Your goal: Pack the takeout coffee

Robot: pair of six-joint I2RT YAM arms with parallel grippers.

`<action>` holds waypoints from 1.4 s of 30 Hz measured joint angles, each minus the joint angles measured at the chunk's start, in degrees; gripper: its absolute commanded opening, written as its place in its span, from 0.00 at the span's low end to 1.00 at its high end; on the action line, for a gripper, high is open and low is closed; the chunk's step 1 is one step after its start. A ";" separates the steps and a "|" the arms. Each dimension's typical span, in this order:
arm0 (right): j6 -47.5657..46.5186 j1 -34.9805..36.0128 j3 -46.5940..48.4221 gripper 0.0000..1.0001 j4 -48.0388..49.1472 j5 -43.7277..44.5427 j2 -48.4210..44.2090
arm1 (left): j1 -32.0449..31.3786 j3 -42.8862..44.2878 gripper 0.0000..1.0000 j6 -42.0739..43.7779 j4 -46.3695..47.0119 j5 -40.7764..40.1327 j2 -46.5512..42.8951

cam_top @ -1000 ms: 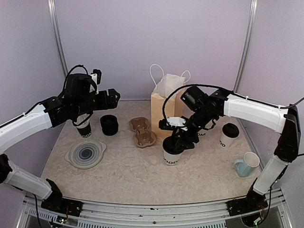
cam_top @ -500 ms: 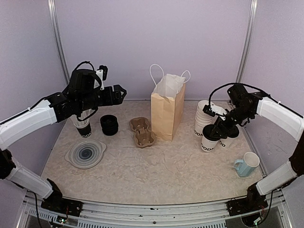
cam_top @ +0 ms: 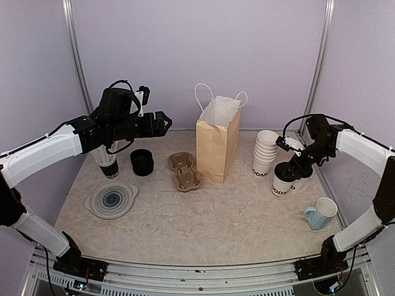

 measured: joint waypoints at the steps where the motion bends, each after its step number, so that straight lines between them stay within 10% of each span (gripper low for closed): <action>1: 0.11 0.00 -0.02 0.76 0.11 -0.09 0.46 | 0.00 0.28 0.89 0.00 -0.28 0.15 0.17; 14: 2.54 -0.04 0.46 0.94 0.28 -2.84 2.78 | 0.00 3.13 0.89 0.00 -3.17 1.73 3.17; 24: 6.12 0.15 10.05 0.89 -2.80 -6.12 1.57 | -0.02 9.09 0.92 0.61 -3.23 3.93 6.67; 42: 12.79 14.40 30.82 0.82 -0.04 -11.34 14.86 | -1.81 44.39 0.55 -5.62 -2.36 4.31 36.83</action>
